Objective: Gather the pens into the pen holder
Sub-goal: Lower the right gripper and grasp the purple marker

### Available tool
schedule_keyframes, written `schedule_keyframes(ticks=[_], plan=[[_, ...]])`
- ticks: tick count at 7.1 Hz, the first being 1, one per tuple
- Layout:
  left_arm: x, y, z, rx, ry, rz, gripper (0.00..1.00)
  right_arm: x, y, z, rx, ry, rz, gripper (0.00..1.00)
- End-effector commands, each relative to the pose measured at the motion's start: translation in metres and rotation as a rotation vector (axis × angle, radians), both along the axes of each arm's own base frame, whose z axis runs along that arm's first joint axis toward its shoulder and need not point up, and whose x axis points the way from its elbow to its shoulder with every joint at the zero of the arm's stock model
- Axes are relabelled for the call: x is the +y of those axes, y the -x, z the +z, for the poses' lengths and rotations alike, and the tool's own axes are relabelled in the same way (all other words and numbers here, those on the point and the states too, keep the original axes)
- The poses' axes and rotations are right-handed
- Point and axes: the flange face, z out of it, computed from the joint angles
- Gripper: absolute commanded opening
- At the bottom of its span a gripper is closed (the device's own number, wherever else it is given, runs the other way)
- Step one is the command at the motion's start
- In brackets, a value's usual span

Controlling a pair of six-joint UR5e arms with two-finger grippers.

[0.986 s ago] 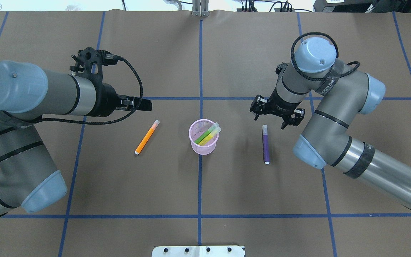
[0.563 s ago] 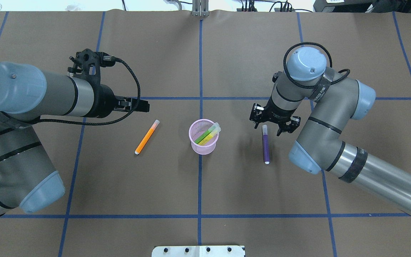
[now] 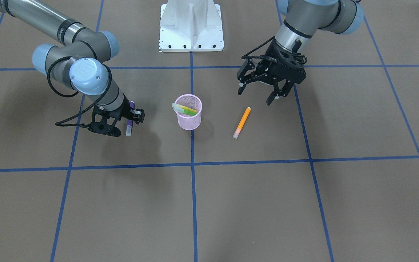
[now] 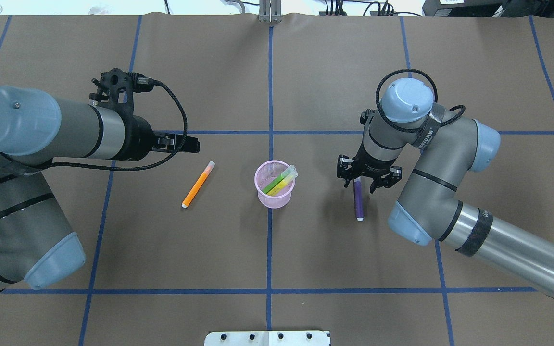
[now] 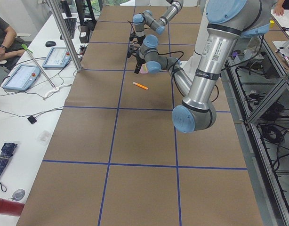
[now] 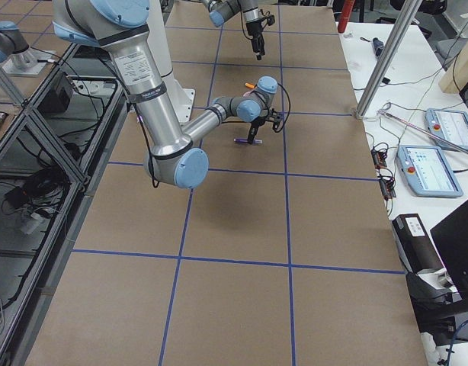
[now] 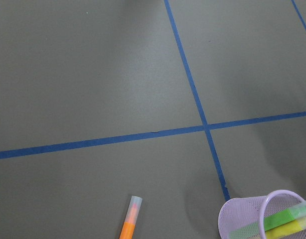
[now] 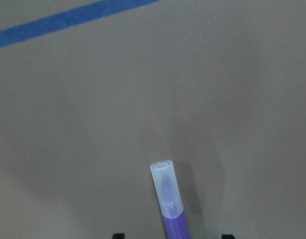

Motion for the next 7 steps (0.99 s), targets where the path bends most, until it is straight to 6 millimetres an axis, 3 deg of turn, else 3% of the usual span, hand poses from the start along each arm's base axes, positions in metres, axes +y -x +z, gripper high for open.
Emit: schedule_keyframes(ticks=[1,3,5,6,7], plan=[[0.0,0.0,0.002,-0.003,0.002,0.0,0.99,0.003,0.001,0.007,0.006,-0.007,-0.018,0.61],[0.005,0.006,0.016,-0.018,0.012,0.001,0.99,0.008,0.007,0.007,0.007,-0.014,-0.035,0.61],[0.005,0.006,0.016,-0.018,0.012,0.001,0.99,0.013,0.012,0.007,0.005,-0.021,-0.051,0.59],[0.005,0.006,0.016,-0.017,0.011,0.001,0.99,0.013,0.012,0.008,0.006,-0.021,-0.052,0.46],[0.005,0.006,0.017,-0.018,0.012,0.001,0.99,0.013,0.012,0.007,0.004,-0.023,-0.054,0.03]])
